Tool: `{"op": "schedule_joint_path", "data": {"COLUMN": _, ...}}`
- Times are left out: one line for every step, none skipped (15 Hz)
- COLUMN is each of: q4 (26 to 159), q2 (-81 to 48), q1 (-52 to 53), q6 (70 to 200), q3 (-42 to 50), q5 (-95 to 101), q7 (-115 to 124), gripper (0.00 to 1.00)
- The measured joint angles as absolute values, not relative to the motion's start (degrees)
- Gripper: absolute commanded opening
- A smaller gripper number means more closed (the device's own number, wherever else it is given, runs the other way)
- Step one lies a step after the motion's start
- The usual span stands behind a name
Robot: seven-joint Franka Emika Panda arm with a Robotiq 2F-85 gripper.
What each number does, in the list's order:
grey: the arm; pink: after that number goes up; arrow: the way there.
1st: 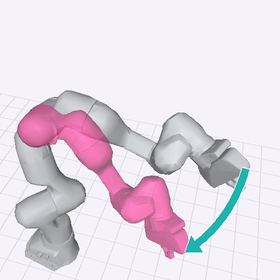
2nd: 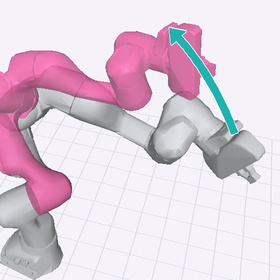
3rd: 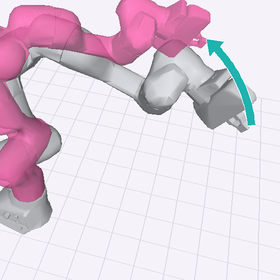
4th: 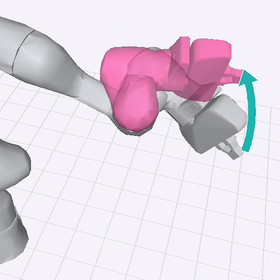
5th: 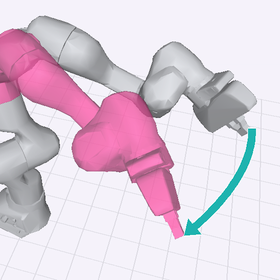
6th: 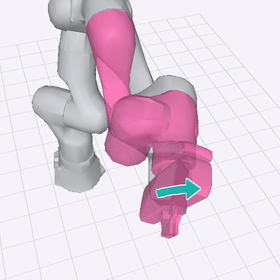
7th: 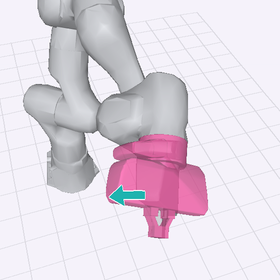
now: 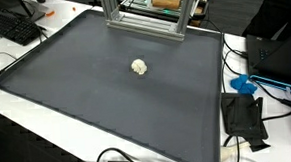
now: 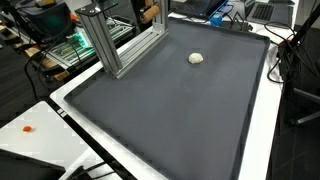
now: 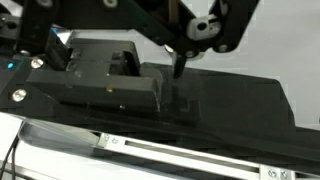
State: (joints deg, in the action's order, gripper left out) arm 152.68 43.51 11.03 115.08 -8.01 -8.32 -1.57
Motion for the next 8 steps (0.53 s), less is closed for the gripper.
{"op": "schedule_joint_path", "data": {"q4": 152.35, "q2": 43.32, "q1": 11.03, "q6": 114.57, "q3": -8.27, "q5": -7.93, "q7": -1.18, "gripper": 1.0}}
{"op": "schedule_joint_path", "data": {"q4": 152.01, "q2": 43.09, "q1": 11.02, "q6": 114.11, "q3": -8.57, "q5": -7.57, "q7": -0.98, "gripper": 1.0}}
{"op": "schedule_joint_path", "data": {"q4": 151.73, "q2": 42.83, "q1": 11.01, "q6": 113.78, "q3": -8.82, "q5": -7.25, "q7": -0.81, "gripper": 1.0}}
{"op": "schedule_joint_path", "data": {"q4": 151.48, "q2": 42.48, "q1": 11.01, "q6": 113.58, "q3": -9.05, "q5": -6.97, "q7": -0.72, "gripper": 1.0}}
{"op": "schedule_joint_path", "data": {"q4": 151.32, "q2": 42.12, "q1": 11.01, "q6": 113.5, "q3": -9.19, "q5": -6.69, "q7": -0.72, "gripper": 1.0}}
{"op": "schedule_joint_path", "data": {"q4": 151.2, "q2": 41.73, "q1": 11.01, "q6": 113.48, "q3": -9.27, "q5": -6.5, "q7": -0.72, "gripper": 1.0}}
{"op": "schedule_joint_path", "data": {"q4": 151.14, "q2": 41.39, "q1": 11.01, "q6": 113.46, "q3": -9.32, "q5": -6.42, "q7": -0.72, "gripper": 1.0}}
{"op": "schedule_joint_path", "data": {"q4": 151.09, "q2": 41.04, "q1": 11.02, "q6": 113.46, "q3": -9.35, "q5": -6.35, "q7": -0.72, "gripper": 1.0}}
